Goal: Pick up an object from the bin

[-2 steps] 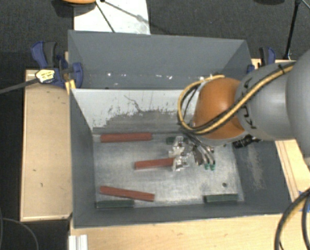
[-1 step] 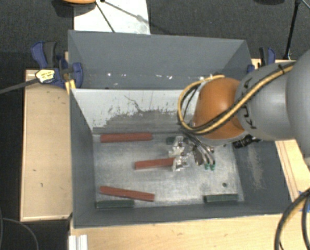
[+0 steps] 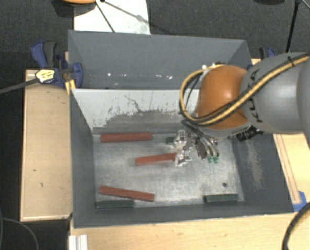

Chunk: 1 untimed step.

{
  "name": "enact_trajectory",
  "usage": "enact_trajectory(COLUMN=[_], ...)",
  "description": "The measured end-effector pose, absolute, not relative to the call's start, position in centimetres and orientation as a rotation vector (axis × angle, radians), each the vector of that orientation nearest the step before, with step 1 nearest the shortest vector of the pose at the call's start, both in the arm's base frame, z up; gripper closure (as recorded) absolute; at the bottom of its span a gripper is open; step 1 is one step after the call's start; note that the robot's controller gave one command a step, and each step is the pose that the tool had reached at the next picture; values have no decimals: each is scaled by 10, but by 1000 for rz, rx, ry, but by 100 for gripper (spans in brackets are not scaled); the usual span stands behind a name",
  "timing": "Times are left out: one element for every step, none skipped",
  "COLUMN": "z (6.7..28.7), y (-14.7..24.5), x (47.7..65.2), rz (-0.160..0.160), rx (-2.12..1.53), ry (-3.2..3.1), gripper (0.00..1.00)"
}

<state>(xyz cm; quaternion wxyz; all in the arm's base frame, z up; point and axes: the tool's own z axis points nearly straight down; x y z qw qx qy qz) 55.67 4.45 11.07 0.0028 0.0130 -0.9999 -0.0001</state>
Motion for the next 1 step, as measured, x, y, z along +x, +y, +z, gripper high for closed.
enact_trajectory(z=[281], y=[42], x=[560], rz=[-1], rx=[31], ry=[-3147], gripper=[100])
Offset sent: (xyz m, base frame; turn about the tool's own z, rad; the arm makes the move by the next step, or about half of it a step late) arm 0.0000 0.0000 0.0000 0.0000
